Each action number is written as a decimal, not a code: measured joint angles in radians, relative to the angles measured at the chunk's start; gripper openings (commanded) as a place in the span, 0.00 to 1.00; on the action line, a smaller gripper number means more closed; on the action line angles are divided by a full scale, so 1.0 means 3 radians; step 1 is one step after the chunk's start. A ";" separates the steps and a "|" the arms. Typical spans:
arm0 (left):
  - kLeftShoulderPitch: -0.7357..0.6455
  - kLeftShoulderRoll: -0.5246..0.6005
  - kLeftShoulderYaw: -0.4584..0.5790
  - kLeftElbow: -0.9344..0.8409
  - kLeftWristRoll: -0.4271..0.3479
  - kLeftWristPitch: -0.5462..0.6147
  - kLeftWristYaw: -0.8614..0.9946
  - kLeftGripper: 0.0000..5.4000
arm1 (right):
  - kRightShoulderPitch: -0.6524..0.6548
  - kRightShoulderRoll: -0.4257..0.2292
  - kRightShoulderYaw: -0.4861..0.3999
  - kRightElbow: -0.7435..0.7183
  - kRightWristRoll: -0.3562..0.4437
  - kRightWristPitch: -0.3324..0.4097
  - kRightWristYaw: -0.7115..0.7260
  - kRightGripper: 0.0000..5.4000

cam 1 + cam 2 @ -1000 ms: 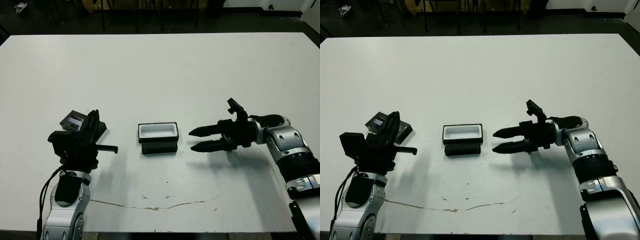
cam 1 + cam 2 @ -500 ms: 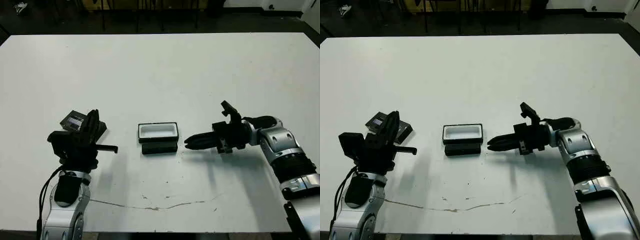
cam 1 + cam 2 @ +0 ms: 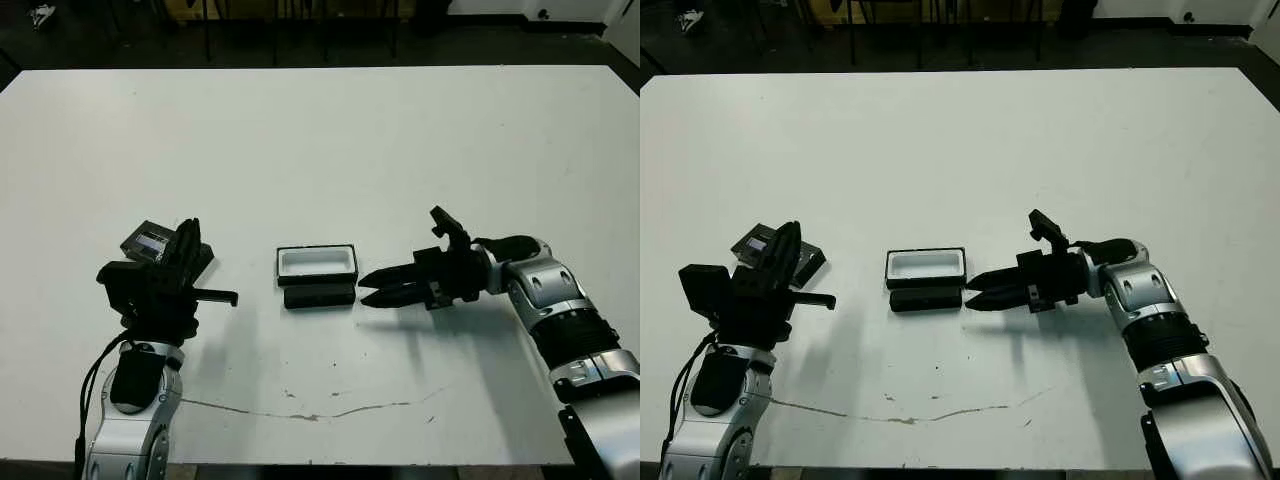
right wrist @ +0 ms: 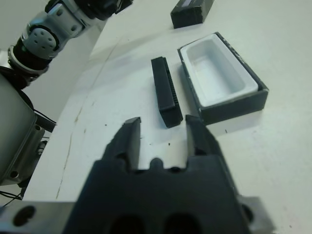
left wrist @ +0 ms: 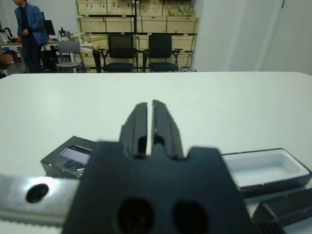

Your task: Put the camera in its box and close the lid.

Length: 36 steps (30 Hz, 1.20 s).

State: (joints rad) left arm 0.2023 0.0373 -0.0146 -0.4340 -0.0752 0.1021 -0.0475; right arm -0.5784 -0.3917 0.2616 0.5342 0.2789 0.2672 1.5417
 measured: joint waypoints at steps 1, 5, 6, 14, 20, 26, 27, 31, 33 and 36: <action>0.0000 0.0000 0.0000 -0.0002 0.0000 0.0004 0.0000 0.00 | 0.0000 0.0000 0.0009 0.0000 -0.0012 0.0001 0.0000 0.43; 0.0000 0.0001 0.0000 -0.0005 -0.0001 0.0007 -0.0001 0.00 | 0.0000 0.0000 0.0021 0.0000 -0.0025 0.0010 -0.0001 0.56; 0.0000 0.0001 0.0000 -0.0005 -0.0001 0.0007 -0.0001 0.00 | 0.0000 0.0000 0.0023 0.0000 -0.0031 0.0008 -0.0001 0.60; 0.0000 0.0001 -0.0004 -0.0025 -0.0001 0.0021 -0.0001 0.00 | 0.0001 -0.0004 0.0054 -0.0007 -0.0054 -0.0004 0.0046 0.82; 0.0000 0.0002 -0.0006 -0.0029 0.0003 0.0025 -0.0001 0.00 | 0.0019 -0.0010 0.0069 -0.0028 -0.0072 -0.0005 0.0033 0.84; 0.0000 0.0002 -0.0008 -0.0029 0.0001 0.0024 -0.0002 0.00 | 0.0018 -0.0011 0.0088 -0.0042 -0.0089 0.0018 -0.0003 0.75; 0.0000 0.0002 -0.0009 -0.0029 0.0002 0.0024 -0.0002 0.00 | 0.0018 -0.0010 0.0091 -0.0043 -0.0093 0.0018 -0.0020 0.75; 0.0001 0.0002 -0.0010 -0.0029 0.0002 0.0024 -0.0002 0.00 | 0.0018 0.0005 0.0093 -0.0041 -0.0085 0.0011 -0.0016 0.71; 0.0001 0.0001 -0.0013 -0.0030 0.0003 0.0024 0.0000 0.00 | 0.0018 0.0005 0.0095 -0.0043 -0.0091 0.0008 -0.0032 0.72; 0.0003 0.0001 -0.0015 -0.0032 0.0004 0.0024 0.0002 0.00 | 0.0020 0.0005 0.0096 -0.0062 -0.0095 0.0008 -0.0051 0.76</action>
State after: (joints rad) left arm 0.2031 0.0376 -0.0191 -0.4435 -0.0740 0.1094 -0.0470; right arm -0.5724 -0.3903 0.2903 0.5157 0.2505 0.2696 1.5264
